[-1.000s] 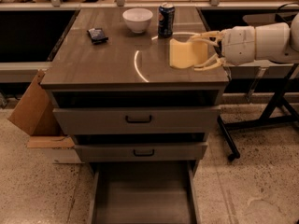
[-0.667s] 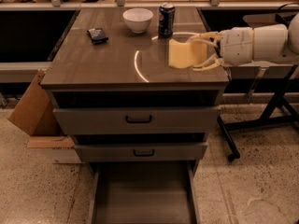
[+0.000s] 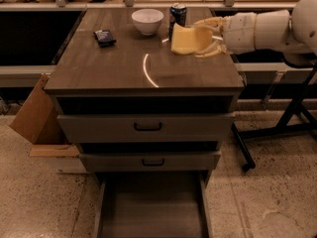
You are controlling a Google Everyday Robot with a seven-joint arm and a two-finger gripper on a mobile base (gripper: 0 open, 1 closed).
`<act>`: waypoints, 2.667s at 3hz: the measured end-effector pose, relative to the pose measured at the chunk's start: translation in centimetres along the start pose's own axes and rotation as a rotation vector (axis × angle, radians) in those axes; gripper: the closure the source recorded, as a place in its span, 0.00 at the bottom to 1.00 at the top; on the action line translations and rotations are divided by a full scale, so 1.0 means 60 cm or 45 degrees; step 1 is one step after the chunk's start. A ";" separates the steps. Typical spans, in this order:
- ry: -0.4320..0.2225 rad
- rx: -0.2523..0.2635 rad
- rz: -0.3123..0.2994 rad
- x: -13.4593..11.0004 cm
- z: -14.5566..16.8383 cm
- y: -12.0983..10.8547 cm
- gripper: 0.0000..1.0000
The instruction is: Pick sponge from bottom drawer and place on counter
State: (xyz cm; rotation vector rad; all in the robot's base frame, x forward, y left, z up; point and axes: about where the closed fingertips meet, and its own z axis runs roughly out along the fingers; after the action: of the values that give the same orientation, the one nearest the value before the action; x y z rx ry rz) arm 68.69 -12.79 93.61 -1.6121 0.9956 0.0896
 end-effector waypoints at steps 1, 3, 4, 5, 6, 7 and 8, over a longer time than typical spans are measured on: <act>0.024 -0.024 0.063 0.012 0.028 -0.037 1.00; 0.140 -0.108 0.226 0.039 0.096 -0.066 1.00; 0.196 -0.164 0.270 0.046 0.134 -0.067 1.00; 0.210 -0.210 0.318 0.049 0.172 -0.062 1.00; 0.170 -0.237 0.377 0.058 0.205 -0.054 1.00; 0.132 -0.240 0.439 0.074 0.231 -0.047 0.82; 0.136 -0.238 0.495 0.090 0.248 -0.042 0.59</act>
Offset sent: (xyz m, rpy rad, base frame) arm 0.0786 0.0240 0.0101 -0.0139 0.2284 -0.1238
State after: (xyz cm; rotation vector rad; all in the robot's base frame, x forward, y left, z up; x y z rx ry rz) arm 80.28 -3.36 87.86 -1.5834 1.4091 0.3737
